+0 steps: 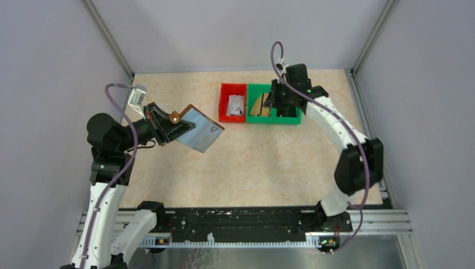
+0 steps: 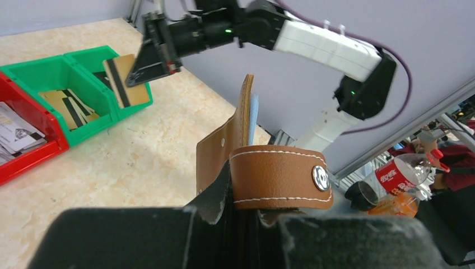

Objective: Take the credit cards out of the card holder
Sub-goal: Place the credit card in the storage box.

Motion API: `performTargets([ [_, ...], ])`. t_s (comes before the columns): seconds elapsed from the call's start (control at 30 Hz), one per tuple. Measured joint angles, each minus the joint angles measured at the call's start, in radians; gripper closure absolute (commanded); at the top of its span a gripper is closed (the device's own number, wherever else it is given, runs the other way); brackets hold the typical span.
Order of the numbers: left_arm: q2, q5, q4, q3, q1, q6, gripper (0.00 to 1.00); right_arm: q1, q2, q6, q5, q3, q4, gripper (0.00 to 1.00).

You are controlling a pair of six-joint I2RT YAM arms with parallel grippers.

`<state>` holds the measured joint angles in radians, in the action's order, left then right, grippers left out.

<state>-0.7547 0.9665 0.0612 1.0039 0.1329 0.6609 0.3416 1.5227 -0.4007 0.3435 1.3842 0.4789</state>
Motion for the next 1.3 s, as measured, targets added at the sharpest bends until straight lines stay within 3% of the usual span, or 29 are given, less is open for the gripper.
performTargets([
  [0.23, 0.026, 0.024, 0.021, 0.0, 0.0, -0.034, 1.0, -0.006, 0.338, 0.105, -0.099, 0.249, 0.14, 1.0],
  [0.53, 0.04, 0.056, 0.027, -0.006, 0.0, -0.053, 1.0, -0.007, 0.601, 0.121, -0.092, 0.548, 0.158, 1.0],
  [0.77, 0.044, 0.064, 0.025, -0.012, 0.0, -0.053, 1.0, -0.009, 0.71, 0.12, -0.073, 0.568, 0.16, 1.0],
  [1.1, 0.044, 0.075, 0.013, -0.012, 0.0, -0.051, 1.0, -0.009, 0.737, 0.119, -0.057, 0.568, 0.139, 1.0],
  [1.2, 0.044, 0.078, 0.009, -0.011, 0.0, -0.052, 1.0, -0.009, 0.739, 0.121, -0.061, 0.568, 0.138, 0.77],
  [1.3, 0.044, 0.083, 0.006, -0.012, 0.0, -0.052, 1.0, -0.009, 0.739, 0.117, -0.082, 0.563, 0.129, 0.69],
])
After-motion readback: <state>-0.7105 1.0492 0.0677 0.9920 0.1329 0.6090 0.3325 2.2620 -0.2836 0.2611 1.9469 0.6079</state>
